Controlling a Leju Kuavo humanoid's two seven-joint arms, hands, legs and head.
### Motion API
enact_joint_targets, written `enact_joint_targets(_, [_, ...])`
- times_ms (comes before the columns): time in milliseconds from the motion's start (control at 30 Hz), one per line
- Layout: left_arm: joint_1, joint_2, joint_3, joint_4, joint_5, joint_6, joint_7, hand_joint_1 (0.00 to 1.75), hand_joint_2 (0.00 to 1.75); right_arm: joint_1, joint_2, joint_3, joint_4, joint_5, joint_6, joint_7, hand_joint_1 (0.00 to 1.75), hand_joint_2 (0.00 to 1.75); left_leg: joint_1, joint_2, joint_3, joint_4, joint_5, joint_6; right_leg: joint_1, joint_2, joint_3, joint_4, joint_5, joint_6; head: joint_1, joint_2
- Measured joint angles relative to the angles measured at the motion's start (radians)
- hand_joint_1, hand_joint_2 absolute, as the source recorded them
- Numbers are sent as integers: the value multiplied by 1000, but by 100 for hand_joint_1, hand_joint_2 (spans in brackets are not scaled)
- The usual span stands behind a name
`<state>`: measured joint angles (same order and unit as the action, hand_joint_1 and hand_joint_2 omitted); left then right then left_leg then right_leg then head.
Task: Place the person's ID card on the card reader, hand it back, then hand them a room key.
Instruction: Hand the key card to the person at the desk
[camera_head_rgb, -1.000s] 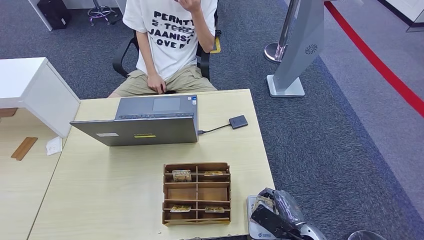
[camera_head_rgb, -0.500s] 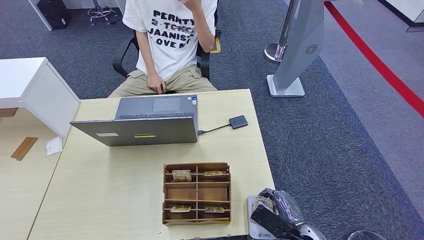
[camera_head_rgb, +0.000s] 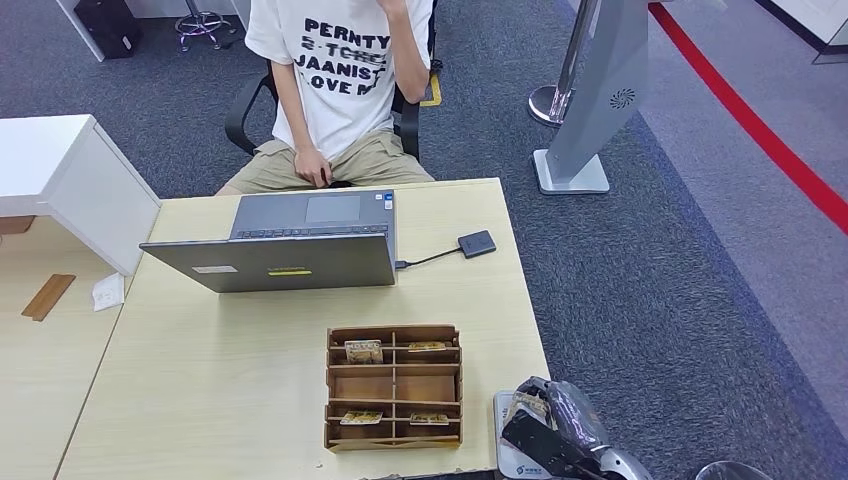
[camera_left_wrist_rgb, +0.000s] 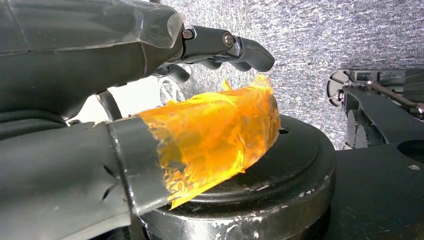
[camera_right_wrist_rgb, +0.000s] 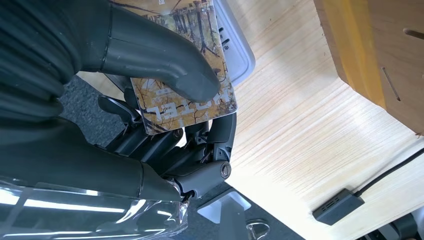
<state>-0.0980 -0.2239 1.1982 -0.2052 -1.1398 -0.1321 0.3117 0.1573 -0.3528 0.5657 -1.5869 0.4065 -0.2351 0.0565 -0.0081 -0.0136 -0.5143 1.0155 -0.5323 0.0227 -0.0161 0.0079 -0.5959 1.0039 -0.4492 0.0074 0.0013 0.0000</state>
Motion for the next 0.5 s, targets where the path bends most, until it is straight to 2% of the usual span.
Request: enact_joint_targets(500, [0,0,0,0,3,3,-6,0,0,5,2,0,0,3,-6,0,175,175,0,0,0,0,0,0,0,0,0,0,0,0,0,0])
